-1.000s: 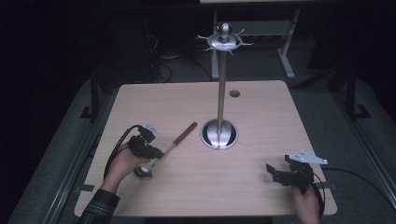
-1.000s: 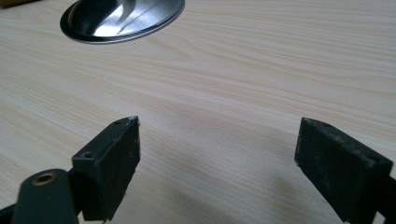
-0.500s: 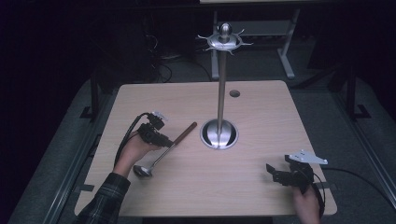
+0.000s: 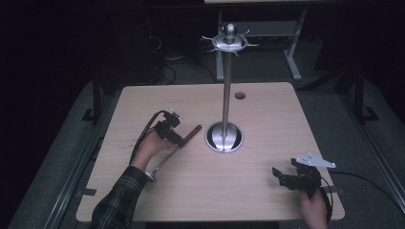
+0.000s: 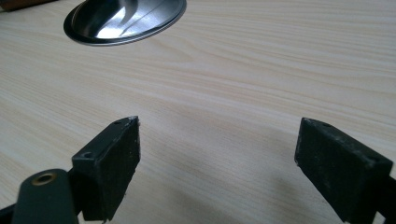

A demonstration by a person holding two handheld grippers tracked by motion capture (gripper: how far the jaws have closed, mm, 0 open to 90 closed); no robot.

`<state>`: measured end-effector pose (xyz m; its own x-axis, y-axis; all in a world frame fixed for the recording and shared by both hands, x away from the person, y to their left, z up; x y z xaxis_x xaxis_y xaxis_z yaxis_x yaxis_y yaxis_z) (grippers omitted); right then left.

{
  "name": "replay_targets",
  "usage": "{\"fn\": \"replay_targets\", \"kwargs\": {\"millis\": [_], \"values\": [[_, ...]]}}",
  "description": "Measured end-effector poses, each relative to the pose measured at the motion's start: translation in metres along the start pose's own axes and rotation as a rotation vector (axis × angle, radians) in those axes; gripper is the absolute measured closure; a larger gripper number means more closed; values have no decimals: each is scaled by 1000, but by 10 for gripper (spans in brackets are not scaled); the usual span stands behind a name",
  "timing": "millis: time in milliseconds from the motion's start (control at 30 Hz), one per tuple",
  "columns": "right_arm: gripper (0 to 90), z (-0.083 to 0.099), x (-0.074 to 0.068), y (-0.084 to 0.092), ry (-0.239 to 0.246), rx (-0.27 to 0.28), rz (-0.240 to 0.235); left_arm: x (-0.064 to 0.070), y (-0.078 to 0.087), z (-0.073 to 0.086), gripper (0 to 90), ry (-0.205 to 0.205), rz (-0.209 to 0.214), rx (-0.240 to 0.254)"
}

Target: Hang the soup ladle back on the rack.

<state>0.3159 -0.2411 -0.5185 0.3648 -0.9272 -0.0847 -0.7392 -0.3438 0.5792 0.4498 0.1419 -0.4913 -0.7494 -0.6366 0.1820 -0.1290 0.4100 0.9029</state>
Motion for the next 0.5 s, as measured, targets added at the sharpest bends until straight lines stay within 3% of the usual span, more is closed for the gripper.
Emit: {"fn": "replay_targets", "kwargs": {"millis": [167, 400, 500], "values": [[136, 0, 0, 0, 1, 1, 0, -2, -8, 0, 607, -14, -37, -23], [136, 0, 0, 0, 0, 0, 1, -3, -12, 2, 648, -19, -48, -47], [136, 0, 0, 0, 0, -1, 1, -3, -13, 2, 663, -40, -64, -66]]}}
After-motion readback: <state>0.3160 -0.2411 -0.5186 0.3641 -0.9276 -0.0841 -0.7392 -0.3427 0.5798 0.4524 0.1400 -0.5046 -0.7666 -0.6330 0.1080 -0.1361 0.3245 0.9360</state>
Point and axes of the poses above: each handheld gripper's, and its own axes: y roughly backward along the jaws, z roughly out of its underside, x roughly to its right, the point moved 7 cm from there along -y, roughly forward along the jaws, and after that the axes turned 3 degrees about z, right-handed, at the moved point
